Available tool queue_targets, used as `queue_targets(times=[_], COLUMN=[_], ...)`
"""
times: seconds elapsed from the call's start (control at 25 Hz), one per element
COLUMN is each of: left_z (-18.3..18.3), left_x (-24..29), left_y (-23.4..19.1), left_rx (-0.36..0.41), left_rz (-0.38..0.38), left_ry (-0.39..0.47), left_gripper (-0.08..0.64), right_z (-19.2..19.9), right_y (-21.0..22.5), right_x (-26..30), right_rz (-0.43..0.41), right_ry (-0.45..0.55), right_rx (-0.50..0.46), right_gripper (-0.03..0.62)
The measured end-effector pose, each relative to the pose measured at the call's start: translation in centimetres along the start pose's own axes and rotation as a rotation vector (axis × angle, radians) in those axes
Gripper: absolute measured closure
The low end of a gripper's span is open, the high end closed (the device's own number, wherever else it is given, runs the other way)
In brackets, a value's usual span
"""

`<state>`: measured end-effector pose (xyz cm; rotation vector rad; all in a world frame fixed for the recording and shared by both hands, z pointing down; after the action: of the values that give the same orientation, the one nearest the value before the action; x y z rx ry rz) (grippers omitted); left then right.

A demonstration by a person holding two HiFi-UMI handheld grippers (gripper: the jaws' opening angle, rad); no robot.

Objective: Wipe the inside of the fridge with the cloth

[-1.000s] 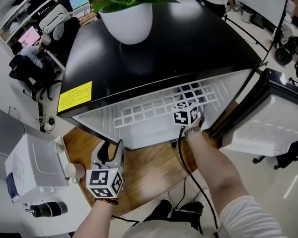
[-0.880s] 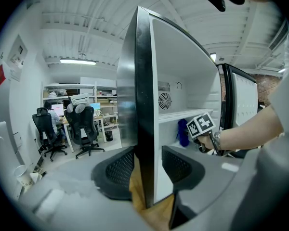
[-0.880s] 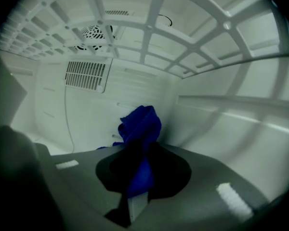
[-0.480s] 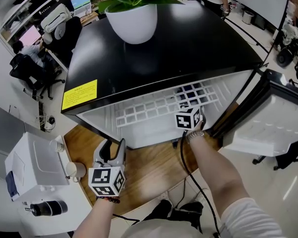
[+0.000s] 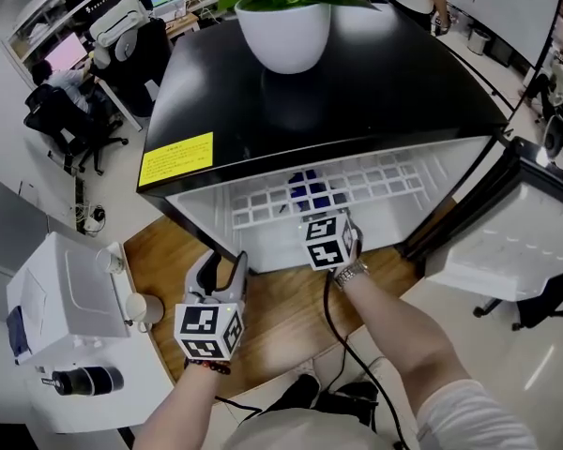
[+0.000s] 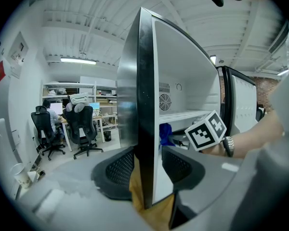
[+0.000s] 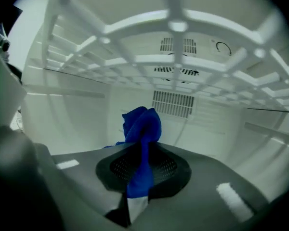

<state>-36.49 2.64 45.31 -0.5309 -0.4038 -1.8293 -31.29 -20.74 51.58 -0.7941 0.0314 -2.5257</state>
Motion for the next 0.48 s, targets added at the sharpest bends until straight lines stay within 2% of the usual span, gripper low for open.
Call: queue_targets(times=[0.28, 0.48], left_z=[0.0, 0.0], left_x=[0.0, -0.1], left_y=[0.0, 0.0], left_rx=[0.011, 0.016], left_rz=[0.009, 0.016], left_ry=[-0.003, -0.003], left_gripper=[0.383, 0.383], right_z=[-1.3, -0.7], right_y=[-7.0, -9.9], right_x=[1.6, 3.1], right_rz=[-0.169, -0.224], right_ry=[-0.011, -0.064], right_rx=[-0.045, -0.078], right_gripper=[0.543, 0.543])
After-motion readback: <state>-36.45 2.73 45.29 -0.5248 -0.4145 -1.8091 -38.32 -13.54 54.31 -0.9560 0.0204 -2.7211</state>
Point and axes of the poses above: the fingertips, and each gripper's own axes: x forward along the fingers, y to its right, z out of its underside, the point moved 6 cm from there along -x, backward along the fingers, and after that the axes turned 13 degrees about -y, right-handed, at the moved point
